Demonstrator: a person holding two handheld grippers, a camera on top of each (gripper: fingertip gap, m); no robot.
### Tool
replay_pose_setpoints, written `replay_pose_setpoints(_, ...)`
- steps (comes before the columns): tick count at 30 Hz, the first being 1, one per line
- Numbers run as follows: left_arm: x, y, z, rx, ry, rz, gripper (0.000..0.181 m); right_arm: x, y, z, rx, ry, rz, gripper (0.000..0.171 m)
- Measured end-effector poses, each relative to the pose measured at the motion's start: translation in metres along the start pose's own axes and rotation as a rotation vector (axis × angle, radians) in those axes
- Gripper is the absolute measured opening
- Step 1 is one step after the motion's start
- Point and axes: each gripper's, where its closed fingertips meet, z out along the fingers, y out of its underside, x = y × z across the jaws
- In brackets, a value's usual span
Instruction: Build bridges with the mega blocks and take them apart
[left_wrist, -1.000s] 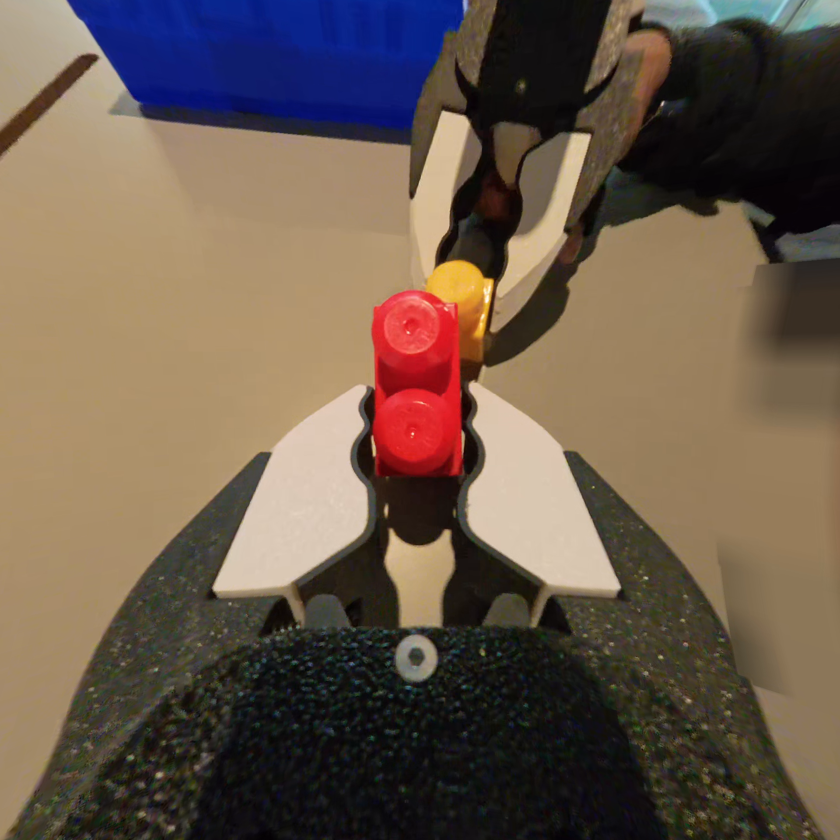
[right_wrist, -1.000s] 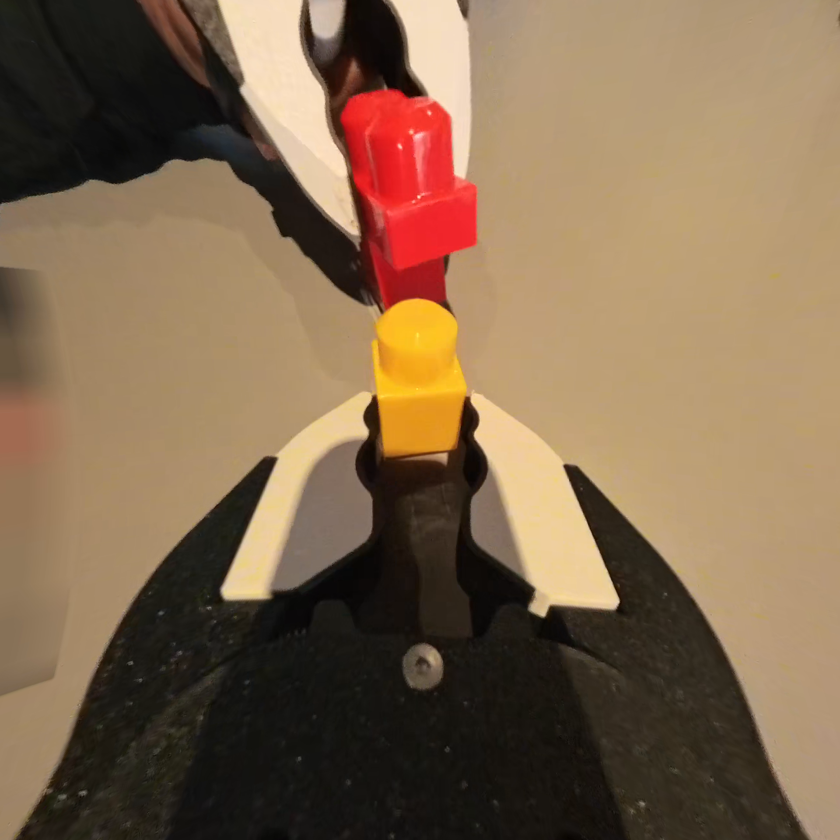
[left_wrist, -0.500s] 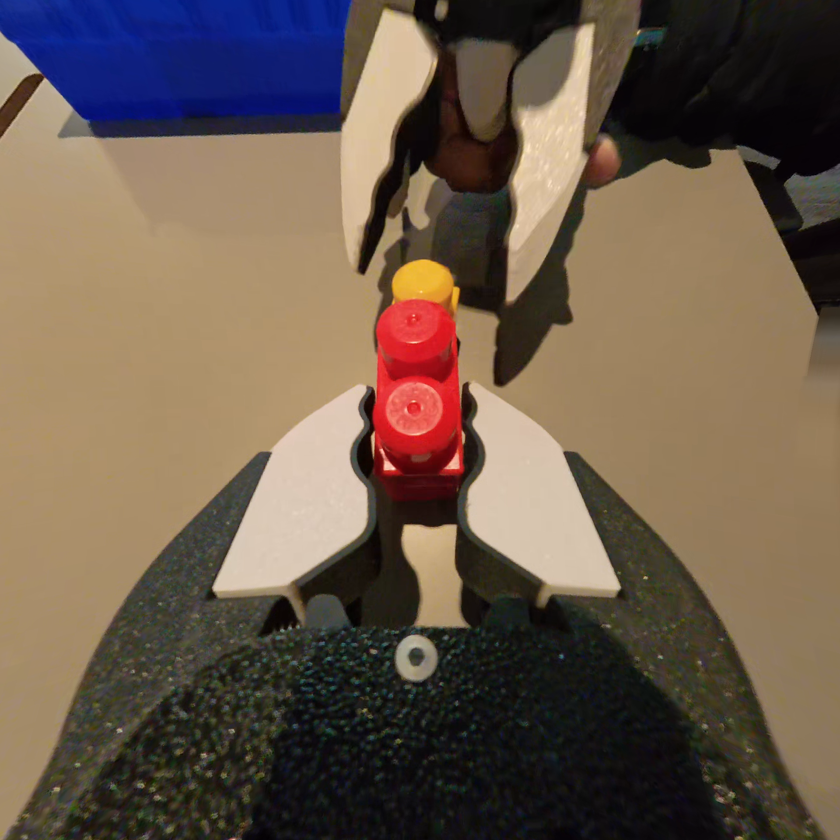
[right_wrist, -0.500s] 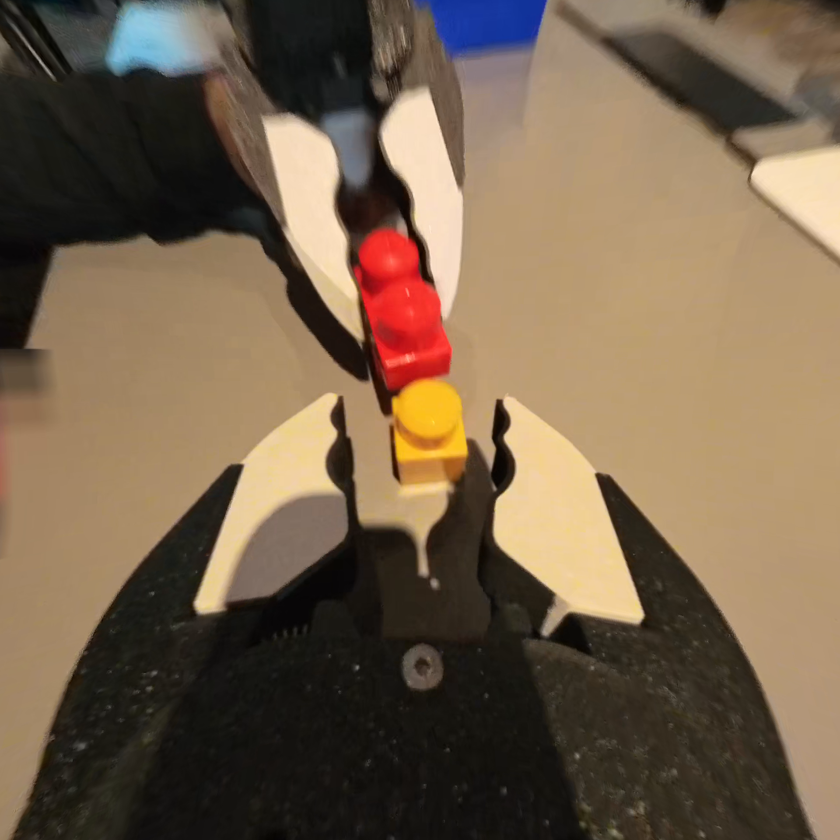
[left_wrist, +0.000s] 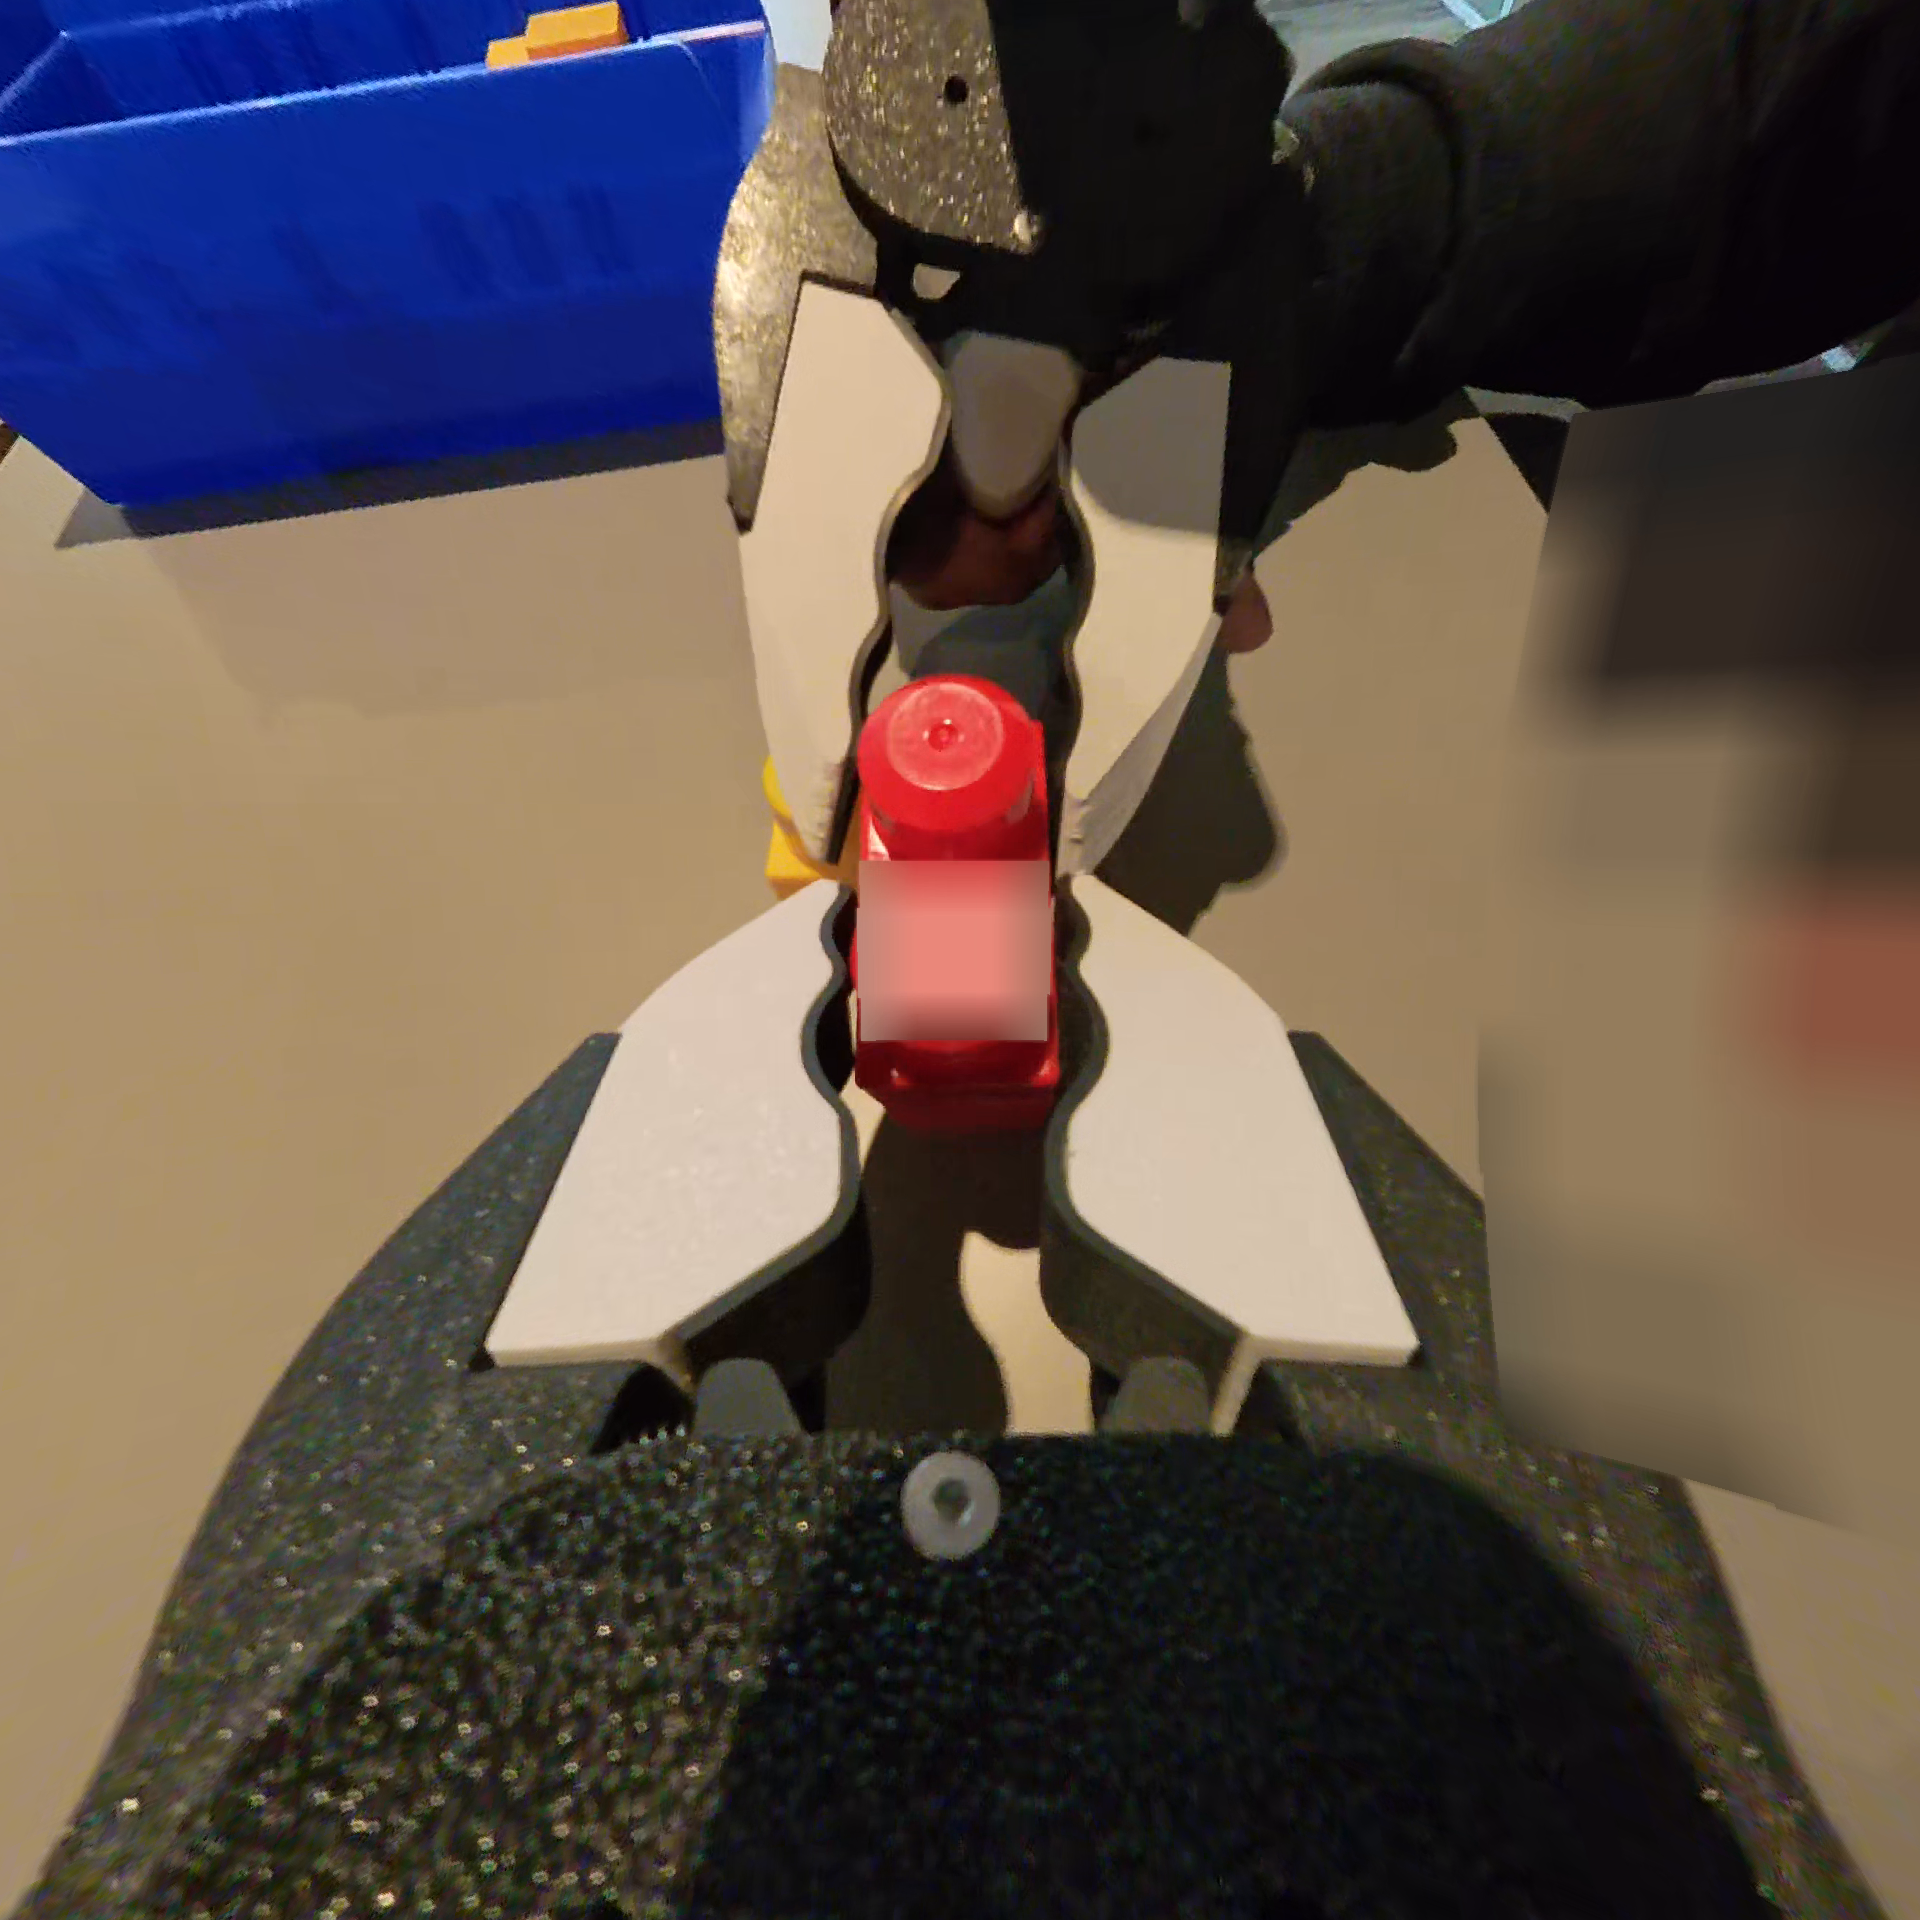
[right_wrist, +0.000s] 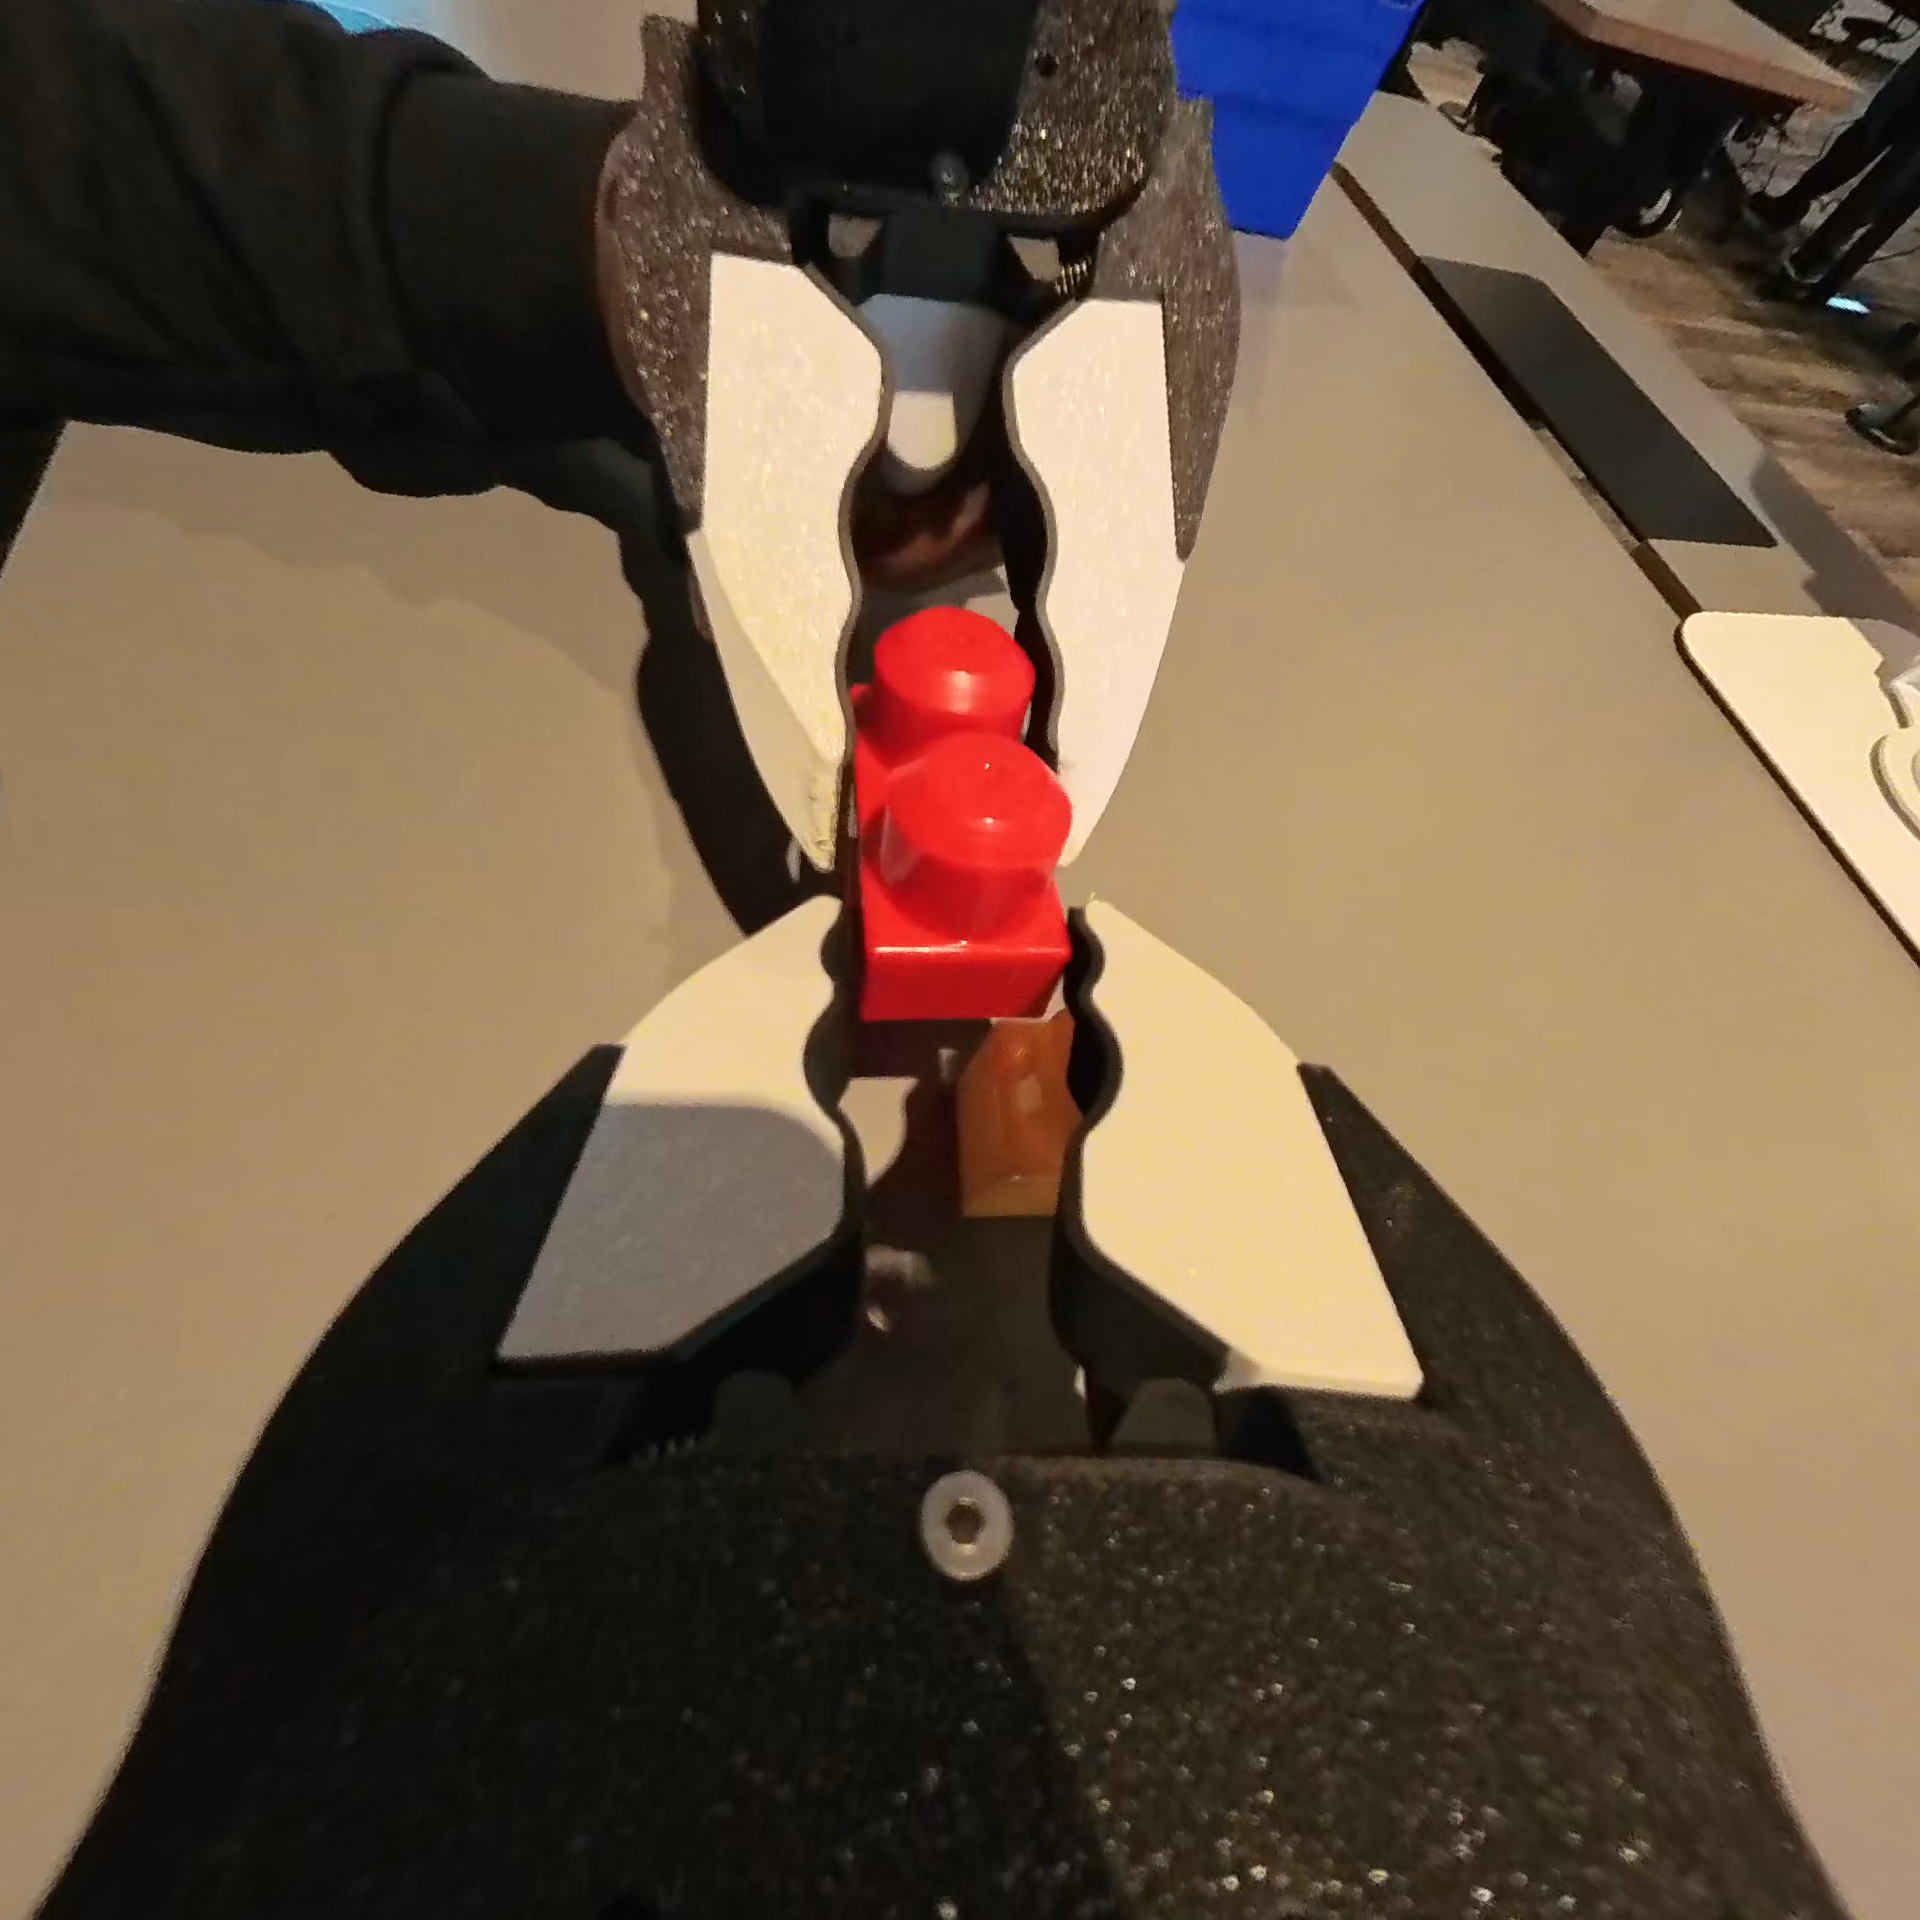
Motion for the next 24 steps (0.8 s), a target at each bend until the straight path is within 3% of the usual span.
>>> replay_pose_setpoints(4, -0.009, -0.006, -0.003, 0.069, -0.031, -0.039, 0.039, 0.007, -0.004, -0.003, 0.028, 0.021, 0.046, 0.038)
replay_pose_setpoints(7, -0.021, -0.010, -0.010, 0.156, -0.029, -0.178, 0.061, 0.019, -0.012, -0.012, 0.101, 0.055, 0.112, 0.037)
replay_pose_setpoints(12, -0.020, -0.010, -0.012, 0.245, 0.083, -0.320, 0.058, 0.031, -0.029, -0.028, 0.239, 0.077, 0.193, 0.037)
replay_pose_setpoints(19, -0.012, -0.006, -0.006, 0.187, 0.073, -0.220, 0.038, 0.022, -0.032, -0.023, 0.244, 0.054, 0.149, 0.038)
replay_pose_setpoints(24, -0.019, 0.001, -0.008, 0.044, -0.087, -0.044, 0.037, 0.020, -0.025, -0.021, 0.227, -0.011, 0.213, 0.037)
